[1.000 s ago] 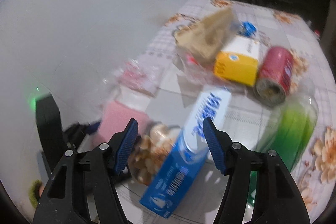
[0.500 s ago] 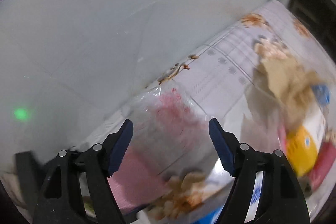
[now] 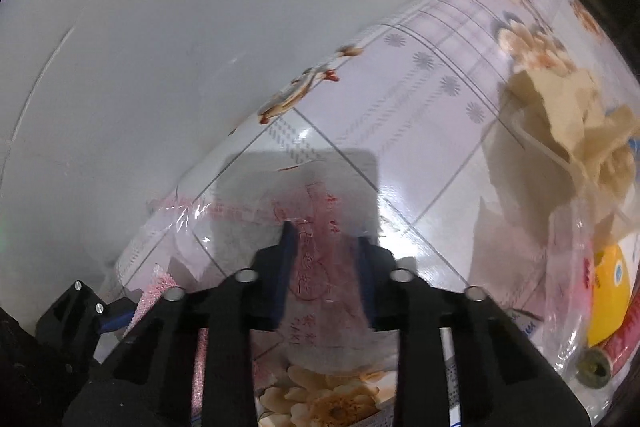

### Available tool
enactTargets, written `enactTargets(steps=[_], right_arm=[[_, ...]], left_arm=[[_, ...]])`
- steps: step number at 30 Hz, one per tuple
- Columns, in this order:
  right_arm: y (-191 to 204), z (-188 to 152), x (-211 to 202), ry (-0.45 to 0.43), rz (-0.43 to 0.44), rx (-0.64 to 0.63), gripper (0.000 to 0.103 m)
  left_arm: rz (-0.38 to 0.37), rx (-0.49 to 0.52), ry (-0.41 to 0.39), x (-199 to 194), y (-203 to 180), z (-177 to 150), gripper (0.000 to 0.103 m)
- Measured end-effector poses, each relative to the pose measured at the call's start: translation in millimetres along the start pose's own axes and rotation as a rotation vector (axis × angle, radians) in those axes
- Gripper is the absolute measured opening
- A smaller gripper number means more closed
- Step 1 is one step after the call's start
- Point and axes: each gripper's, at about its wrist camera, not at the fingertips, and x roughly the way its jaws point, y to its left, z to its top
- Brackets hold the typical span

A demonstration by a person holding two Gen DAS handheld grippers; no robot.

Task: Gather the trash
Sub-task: 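Grasp the clear red-printed plastic bag with the right gripper while the left holds the sponge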

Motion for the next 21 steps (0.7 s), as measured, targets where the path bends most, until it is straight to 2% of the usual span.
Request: enactTargets(steps=[3,11,16,19,21], right_arm=[[-8.2,-1.3,-9.8,-0.034,-0.019,0.031,0.017],[-22.4,-12.6,-80.6,-0.252,-0.083,0.115,0.016],[-38.7,-49.0,-151.3,-0.443,-0.093,0.19,0.016],[-56.6,-84.3,-196.4,-0.57,-0.086,0.252,0.016],[-69.3,-113.8,-221.4,-0.65,-0.092,0.305,0.016]], left_arm=[[0.001,-0.003,-0.014,-5.9,0.6,-0.9,0.074],[-0.005,-0.012,-0.071,-24.5,-3.6,13.6,0.074],[-0.051,0.0,-0.131,-51.5,-14.0,30.6,0.074],[-0.095,0.042,-0.179,-61.4,-34.4,50.9,0.074],[-0.15,0.078,-0.205,-69.4,-54.3,64.9,0.074]])
